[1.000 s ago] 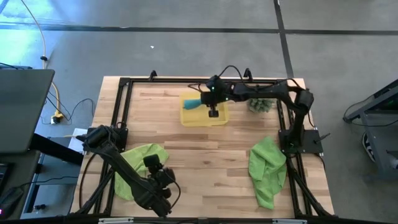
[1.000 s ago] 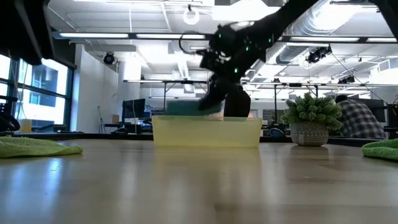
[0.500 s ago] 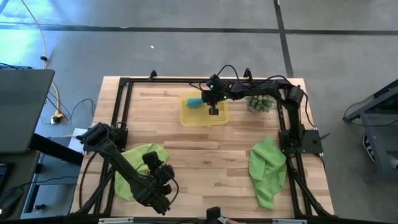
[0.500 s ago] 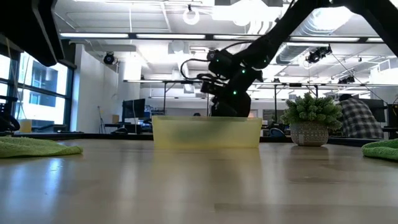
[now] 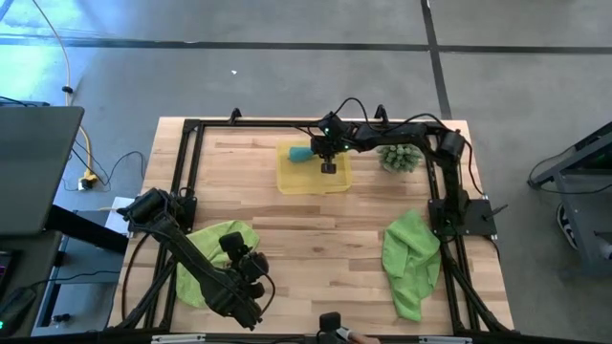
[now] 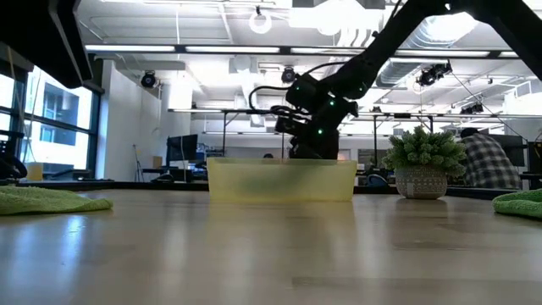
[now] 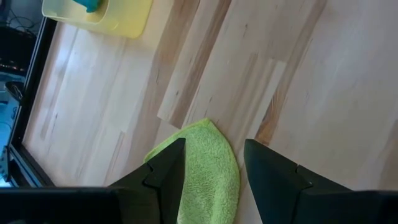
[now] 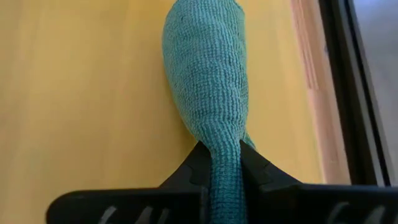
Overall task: Roll microfiber towels into tight, uniform cylinder then place into a basket
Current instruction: Put the blue microfiber cloth into the yellow bin, then fold the green microfiber cloth
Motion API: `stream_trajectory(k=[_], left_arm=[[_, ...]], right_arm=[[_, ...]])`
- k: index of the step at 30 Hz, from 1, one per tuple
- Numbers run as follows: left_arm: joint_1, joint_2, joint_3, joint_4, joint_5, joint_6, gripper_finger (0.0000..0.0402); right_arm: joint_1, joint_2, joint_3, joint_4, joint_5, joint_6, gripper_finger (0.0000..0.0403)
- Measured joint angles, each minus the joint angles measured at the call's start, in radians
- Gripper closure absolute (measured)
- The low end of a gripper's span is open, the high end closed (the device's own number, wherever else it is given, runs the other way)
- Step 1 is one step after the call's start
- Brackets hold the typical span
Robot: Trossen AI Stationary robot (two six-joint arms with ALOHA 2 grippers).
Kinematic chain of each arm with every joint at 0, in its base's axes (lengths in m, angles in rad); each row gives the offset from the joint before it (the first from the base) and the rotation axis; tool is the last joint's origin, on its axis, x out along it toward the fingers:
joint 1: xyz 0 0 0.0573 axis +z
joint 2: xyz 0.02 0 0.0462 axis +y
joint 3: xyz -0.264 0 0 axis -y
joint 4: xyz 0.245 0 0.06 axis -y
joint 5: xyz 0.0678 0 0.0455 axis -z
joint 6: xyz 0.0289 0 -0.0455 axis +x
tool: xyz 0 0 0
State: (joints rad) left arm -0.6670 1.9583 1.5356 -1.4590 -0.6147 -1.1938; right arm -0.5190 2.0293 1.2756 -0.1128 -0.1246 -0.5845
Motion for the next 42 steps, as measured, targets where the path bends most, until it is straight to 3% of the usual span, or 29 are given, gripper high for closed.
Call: stream_trajectory(k=[6,14,20,28,33,39,42], left_arm=[[0.000,0.000,0.000,-0.001,-0.003,0.000,0.0248],[0.009,0.000,0.000,-0.008,-0.003,0.000,0.0248],[0.019,-0.009,0.001,-0.008,-0.007,0.005,0.0248],[0.026,-0.009,0.001,-0.003,-0.029,0.019,0.0248],[0.027,-0.009,0.001,-0.005,-0.030,0.019,0.0248],[0.036,-0.012,0.001,-0.009,-0.058,0.019,0.0248],[0.050,-0.016,0.002,-0.010,-0.063,0.021,0.0248]], right_arm=[[-0.005,0.034,0.000,0.003,0.002,0.000,0.0372],[-0.001,0.024,0.000,-0.019,0.023,0.000,0.0239],[0.025,-0.037,0.000,-0.090,0.205,0.096,0.0173],[0.062,-0.124,0.000,-0.213,0.161,0.148,0.0167],[0.099,-0.235,0.000,-0.379,0.154,0.196,0.0176],[0.176,-0.418,0.000,-0.658,-0.036,0.387,0.0182],[0.233,-0.498,0.000,-0.781,-0.081,0.469,0.0183]])
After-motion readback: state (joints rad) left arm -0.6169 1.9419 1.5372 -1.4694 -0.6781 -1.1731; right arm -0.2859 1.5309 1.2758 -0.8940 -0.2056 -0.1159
